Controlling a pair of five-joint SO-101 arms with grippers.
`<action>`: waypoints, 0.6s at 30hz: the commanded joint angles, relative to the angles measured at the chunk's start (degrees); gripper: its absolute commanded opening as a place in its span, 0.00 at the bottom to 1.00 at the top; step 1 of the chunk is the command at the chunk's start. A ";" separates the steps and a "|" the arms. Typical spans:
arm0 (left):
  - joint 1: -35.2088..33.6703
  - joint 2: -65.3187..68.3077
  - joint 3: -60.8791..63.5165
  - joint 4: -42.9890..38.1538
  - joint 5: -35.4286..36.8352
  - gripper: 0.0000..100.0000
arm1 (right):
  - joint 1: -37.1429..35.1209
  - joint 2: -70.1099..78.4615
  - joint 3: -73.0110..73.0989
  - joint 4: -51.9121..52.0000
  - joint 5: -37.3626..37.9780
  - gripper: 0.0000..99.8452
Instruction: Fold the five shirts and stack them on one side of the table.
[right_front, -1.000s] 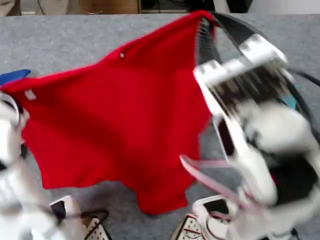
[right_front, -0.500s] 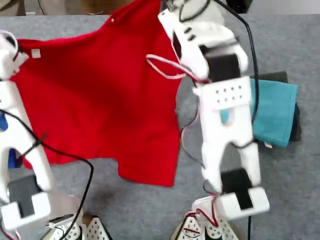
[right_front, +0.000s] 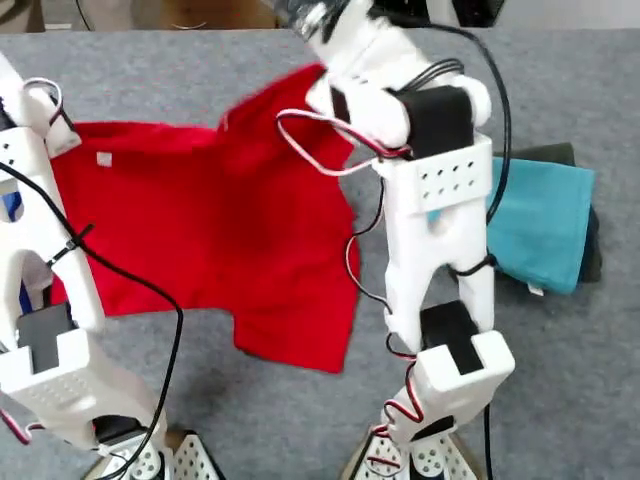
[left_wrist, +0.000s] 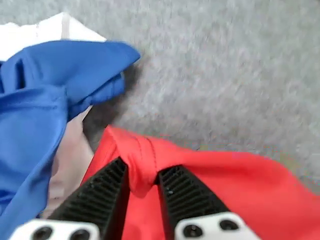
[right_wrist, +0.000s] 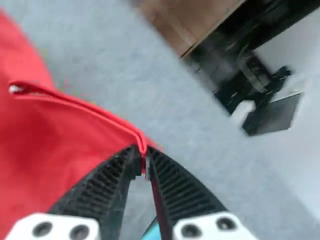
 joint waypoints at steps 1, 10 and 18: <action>-2.46 0.13 -1.67 2.02 -0.70 0.02 | -4.00 -0.40 -3.12 8.18 0.79 0.00; -3.25 7.87 -1.58 11.78 -6.59 0.02 | -8.66 -21.67 28.53 4.40 0.88 0.00; -5.19 7.43 -0.09 19.60 -12.84 0.02 | -5.85 -48.48 69.93 -9.23 2.20 0.00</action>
